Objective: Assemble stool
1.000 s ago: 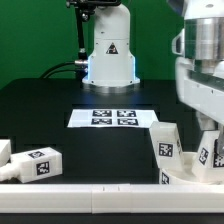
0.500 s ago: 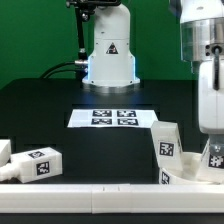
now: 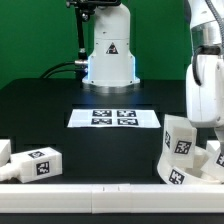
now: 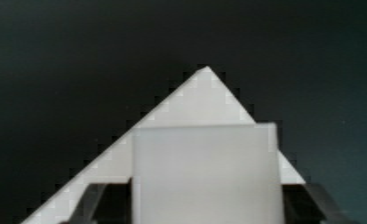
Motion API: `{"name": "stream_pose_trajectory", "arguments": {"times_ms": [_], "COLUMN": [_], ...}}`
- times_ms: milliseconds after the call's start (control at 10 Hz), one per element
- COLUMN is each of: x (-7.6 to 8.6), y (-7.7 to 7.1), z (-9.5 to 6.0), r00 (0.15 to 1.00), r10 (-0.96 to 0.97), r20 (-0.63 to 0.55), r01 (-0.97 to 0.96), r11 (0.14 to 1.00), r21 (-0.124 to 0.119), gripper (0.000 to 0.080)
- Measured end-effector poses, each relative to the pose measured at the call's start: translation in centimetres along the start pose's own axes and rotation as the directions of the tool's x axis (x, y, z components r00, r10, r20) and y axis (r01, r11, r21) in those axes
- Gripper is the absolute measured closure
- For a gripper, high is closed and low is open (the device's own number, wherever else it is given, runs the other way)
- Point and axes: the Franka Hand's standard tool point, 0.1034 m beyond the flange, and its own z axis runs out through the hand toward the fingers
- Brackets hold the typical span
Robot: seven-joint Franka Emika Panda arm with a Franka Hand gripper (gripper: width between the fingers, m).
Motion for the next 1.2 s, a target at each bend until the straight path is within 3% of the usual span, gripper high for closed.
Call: {"name": "stream_pose_trajectory", "arguments": {"times_ms": [100,300,400,500,600,700,1100,1200], "x": [0.0,0.0,-0.2,-0.6,-1.0,-1.4,-1.2,-1.2], "y": [0.1,0.1,-0.1,-0.7,-1.3,-1.0,-1.2,-1.3], "z": [0.0,0.0,-0.6,-1.7,-2.7,-3.0,-3.0,-3.1], "r00": [0.999,0.997,0.977,0.949,0.910,0.846,0.713,0.623], "r10": [-0.036,-0.071,-0.214,-0.316,-0.413,-0.532,-0.701,-0.782], "r20": [-0.001,-0.002,0.002,0.020,0.034,0.037,0.022,0.015], "r01": [0.036,0.071,0.214,0.316,0.413,0.533,0.701,0.782], "r11": [0.999,0.997,0.977,0.949,0.911,0.846,0.713,0.623], "r21": [-0.002,-0.002,-0.015,-0.012,0.001,-0.004,-0.002,-0.005], "gripper": [0.0461,0.0230,0.0230,0.0166,0.0155,0.0155,0.0151,0.0151]}}
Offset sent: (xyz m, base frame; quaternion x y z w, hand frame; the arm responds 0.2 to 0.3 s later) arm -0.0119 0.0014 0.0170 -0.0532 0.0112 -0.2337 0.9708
